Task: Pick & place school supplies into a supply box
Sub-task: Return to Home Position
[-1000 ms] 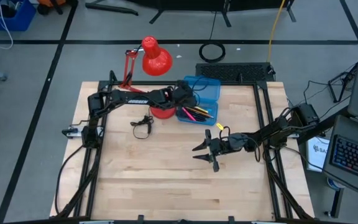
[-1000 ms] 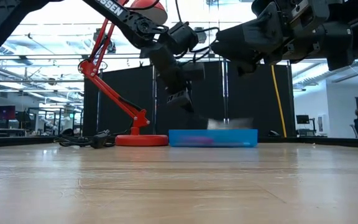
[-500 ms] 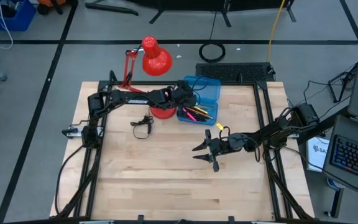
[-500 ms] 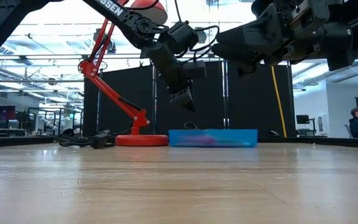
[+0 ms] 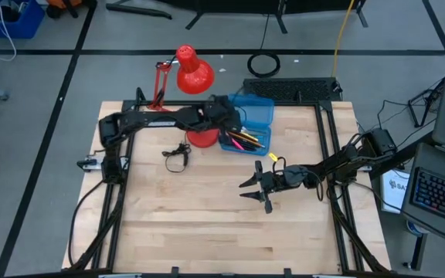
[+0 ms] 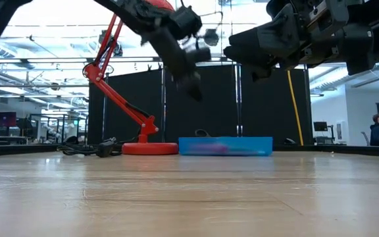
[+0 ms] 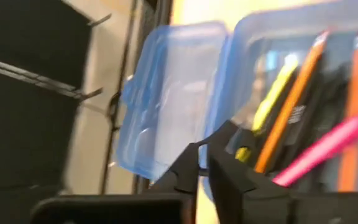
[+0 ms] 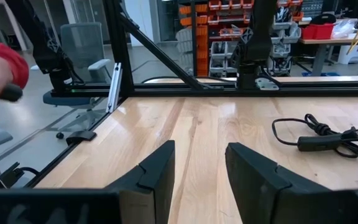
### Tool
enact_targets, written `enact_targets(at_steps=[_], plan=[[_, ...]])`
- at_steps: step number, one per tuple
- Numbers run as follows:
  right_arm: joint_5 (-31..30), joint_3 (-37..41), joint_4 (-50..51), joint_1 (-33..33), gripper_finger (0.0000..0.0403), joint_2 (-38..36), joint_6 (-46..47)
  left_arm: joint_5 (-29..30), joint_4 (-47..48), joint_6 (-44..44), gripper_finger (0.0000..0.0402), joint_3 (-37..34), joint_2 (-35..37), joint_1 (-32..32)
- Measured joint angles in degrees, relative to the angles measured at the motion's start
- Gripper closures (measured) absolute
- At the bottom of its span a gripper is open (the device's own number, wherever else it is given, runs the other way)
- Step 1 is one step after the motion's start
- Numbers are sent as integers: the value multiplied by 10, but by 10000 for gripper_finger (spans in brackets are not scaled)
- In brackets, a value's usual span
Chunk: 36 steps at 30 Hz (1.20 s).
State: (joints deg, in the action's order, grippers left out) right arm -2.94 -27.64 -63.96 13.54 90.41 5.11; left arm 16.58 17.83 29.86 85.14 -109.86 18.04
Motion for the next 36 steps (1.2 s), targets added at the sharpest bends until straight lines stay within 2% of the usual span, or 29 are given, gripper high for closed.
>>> enact_targets(at_steps=[3, 11, 14, 17, 23, 30, 36], plan=[[-2, 0, -1, -1, 273, 0, -4, -64, 31, -26, 394, 0, 36, 7], [-4, 0, -11, -1, 282, 0, -10, -242, 69, -116, 397, -18, 115, 14], [-2, 0, -34, 1, 318, 0, -9, -337, 62, -145, 399, -42, 144, 4], [16, 0, -62, 6, 379, 0, -16, -415, 31, -167, 396, -83, 182, -13], [30, 0, -82, 18, 400, -21, -25, -459, -83, -227, 398, -221, 282, -51], [32, 0, -44, 34, 402, -92, -47, -461, -238, -306, 397, -371, 408, -89], [26, 1, 30, 35, 402, -165, -48, -461, -272, -350, 399, -448, 504, -92]])
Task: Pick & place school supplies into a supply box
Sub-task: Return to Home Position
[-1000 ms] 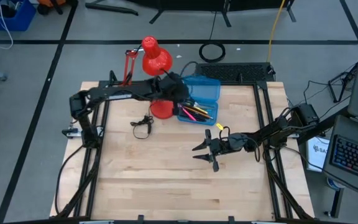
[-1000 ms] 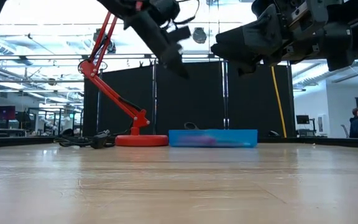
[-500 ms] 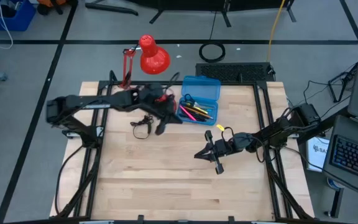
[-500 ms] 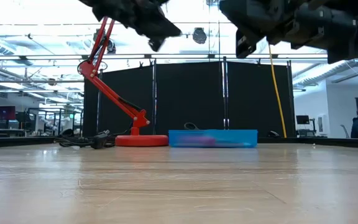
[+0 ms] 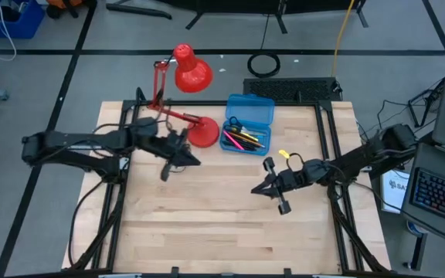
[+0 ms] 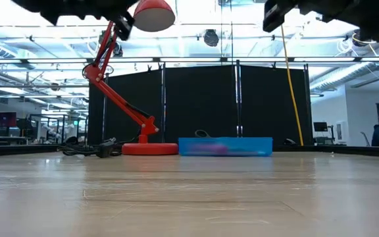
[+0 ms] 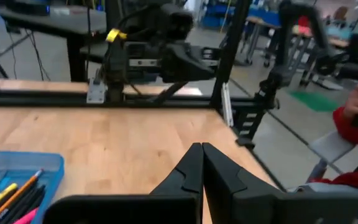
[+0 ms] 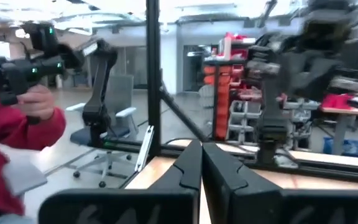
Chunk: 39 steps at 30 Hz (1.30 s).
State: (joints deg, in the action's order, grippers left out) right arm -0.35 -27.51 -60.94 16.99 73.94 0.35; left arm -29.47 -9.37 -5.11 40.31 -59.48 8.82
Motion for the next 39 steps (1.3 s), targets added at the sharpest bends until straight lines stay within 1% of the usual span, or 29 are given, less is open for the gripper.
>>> enact_targets(at_steps=[5, 8, 13, 16, 19, 23, 26, 31, 35, 39], plan=[[-55, 33, -4, 0, 403, -65, -18, 8, 2, -8, 393, -46, 83, 0], [-58, 68, -12, -6, 403, -111, -18, 10, 2, -15, 398, -72, 131, 0], [-57, 137, -50, -9, 403, -186, -5, 15, 2, -33, 393, -112, 196, 2], [-56, 177, -74, -9, 403, -219, -4, 14, 1, -36, 398, -131, 232, 1], [-56, 210, -100, -9, 403, -245, -4, 10, 4, -36, 392, -152, 267, 2], [-58, 244, -127, -9, 403, -269, -4, -1, 9, -33, 387, -184, 312, 2], [-58, 262, -140, -9, 403, -285, -5, 2, 10, -34, 397, -211, 345, 2], [-56, 265, -132, -9, 403, -295, -13, 7, 14, -30, 388, -249, 398, 2], [-65, 265, -81, -9, 403, -296, -35, 11, 72, -1, 392, -268, 440, 2], [-104, 266, -42, -9, 403, -296, -31, 19, 104, 24, 395, -288, 475, 2]])
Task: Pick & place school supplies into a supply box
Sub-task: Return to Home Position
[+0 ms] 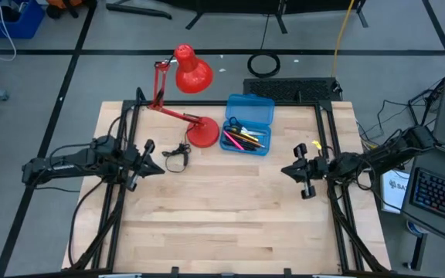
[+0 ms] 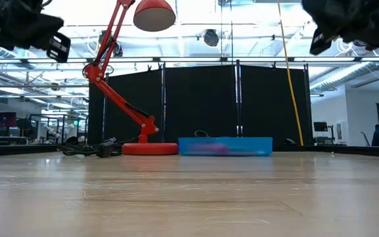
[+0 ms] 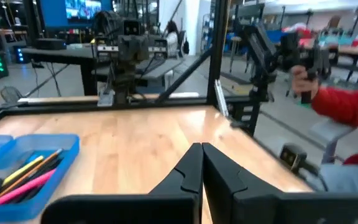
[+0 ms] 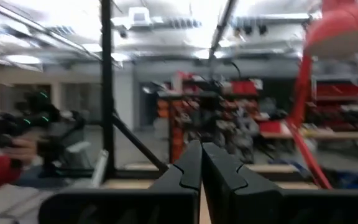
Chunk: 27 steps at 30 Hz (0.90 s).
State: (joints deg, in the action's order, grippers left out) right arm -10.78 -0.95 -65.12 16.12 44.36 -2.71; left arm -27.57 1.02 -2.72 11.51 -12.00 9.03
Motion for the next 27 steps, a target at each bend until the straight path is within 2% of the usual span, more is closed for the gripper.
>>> enact_targets(at_steps=[6, 19, 27], plan=[[-73, 1, 21, 0, 403, 0, 14, 40, 39, 39, 377, -6, 23, 0], [-41, 1, 59, 3, 403, 0, 20, 180, 40, 58, 396, -6, 23, 0], [-41, 1, 59, 3, 403, 0, 20, 191, 33, 41, 361, -6, 23, 0]])
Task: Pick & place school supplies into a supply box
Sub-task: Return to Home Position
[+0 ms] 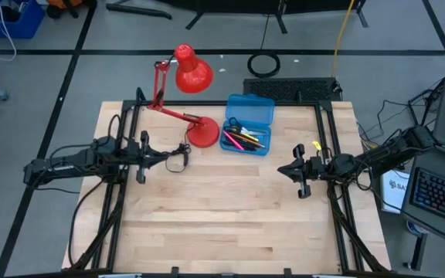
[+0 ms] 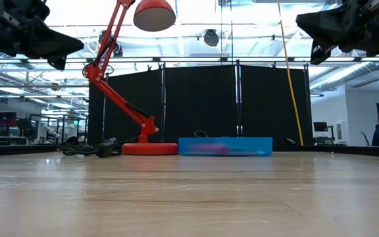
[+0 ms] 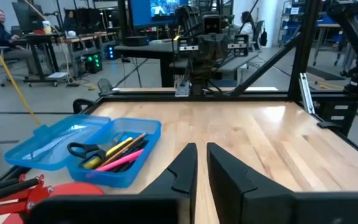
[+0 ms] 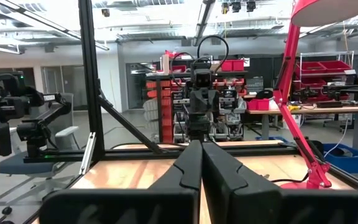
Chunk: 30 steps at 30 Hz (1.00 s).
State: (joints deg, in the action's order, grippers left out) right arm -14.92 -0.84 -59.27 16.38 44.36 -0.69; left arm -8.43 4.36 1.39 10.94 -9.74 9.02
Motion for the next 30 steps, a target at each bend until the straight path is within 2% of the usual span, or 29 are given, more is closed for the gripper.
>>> enact_targets(at_steps=[9, 30], plan=[[0, 0, 0, 0, 403, 0, 0, 0, 1, -1, 344, 0, 0, 0], [0, 0, 0, 0, 403, 0, 0, 0, 1, -1, 344, 0, 0, 0]])
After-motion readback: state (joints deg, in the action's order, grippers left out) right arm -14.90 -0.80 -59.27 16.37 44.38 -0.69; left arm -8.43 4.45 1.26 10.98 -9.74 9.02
